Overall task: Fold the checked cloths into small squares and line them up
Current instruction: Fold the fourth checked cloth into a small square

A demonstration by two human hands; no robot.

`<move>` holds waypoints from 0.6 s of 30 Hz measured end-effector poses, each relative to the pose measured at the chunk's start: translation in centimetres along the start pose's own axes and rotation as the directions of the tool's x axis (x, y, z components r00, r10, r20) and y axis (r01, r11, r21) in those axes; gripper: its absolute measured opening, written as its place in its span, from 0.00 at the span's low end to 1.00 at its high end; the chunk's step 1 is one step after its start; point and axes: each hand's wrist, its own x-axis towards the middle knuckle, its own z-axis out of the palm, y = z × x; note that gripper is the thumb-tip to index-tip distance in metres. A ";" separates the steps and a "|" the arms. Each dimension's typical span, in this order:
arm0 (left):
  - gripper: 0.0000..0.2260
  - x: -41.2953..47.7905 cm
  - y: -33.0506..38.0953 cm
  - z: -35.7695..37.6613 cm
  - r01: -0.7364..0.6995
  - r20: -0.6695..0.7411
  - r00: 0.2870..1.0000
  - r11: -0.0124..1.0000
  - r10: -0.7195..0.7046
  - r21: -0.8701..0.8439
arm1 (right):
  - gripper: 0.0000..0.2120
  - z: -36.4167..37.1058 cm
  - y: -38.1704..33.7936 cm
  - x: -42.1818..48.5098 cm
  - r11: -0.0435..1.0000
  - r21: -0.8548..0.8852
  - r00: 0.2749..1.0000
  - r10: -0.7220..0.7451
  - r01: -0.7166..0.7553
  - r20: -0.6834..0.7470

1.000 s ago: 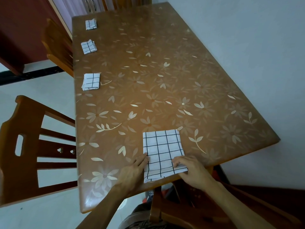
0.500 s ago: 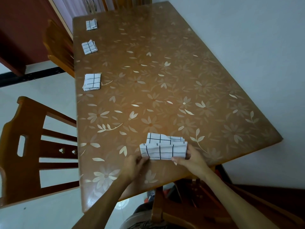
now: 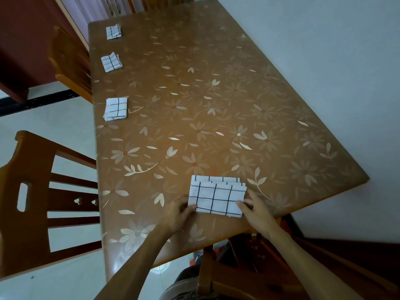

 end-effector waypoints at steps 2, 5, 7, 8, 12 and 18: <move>0.10 0.4 0.4 0.0 0.062 -0.004 0.998 0.996 -0.063 -0.066 | 0.29 0.3 0.3 0.5 1.000 0.000 1.000 -0.011 0.011 -0.022; 0.07 1.0 0.6 0.0 0.144 -0.049 0.987 0.980 -0.151 -0.137 | 0.30 0.8 0.1 1.1 0.999 -0.009 0.998 -0.035 0.035 -0.056; 0.05 1.3 0.7 0.2 0.183 -0.079 0.978 0.976 -0.193 -0.122 | 0.30 1.1 -0.5 1.4 0.999 -0.035 0.996 -0.038 0.035 -0.082; 0.04 1.4 0.7 0.3 0.201 -0.089 0.973 0.974 -0.211 -0.108 | 0.31 1.3 -0.8 1.6 0.998 -0.046 0.995 -0.039 0.035 -0.096; 0.04 1.9 0.0 0.5 0.241 -0.123 0.960 0.967 -0.250 -0.085 | 0.34 1.9 -1.0 1.9 1.000 -0.013 0.992 -0.025 0.024 -0.124; 0.04 2.6 0.9 0.7 0.222 -0.135 0.965 0.974 -0.226 -0.044 | 0.31 2.2 0.1 2.1 0.995 -0.100 0.980 -0.038 0.019 -0.194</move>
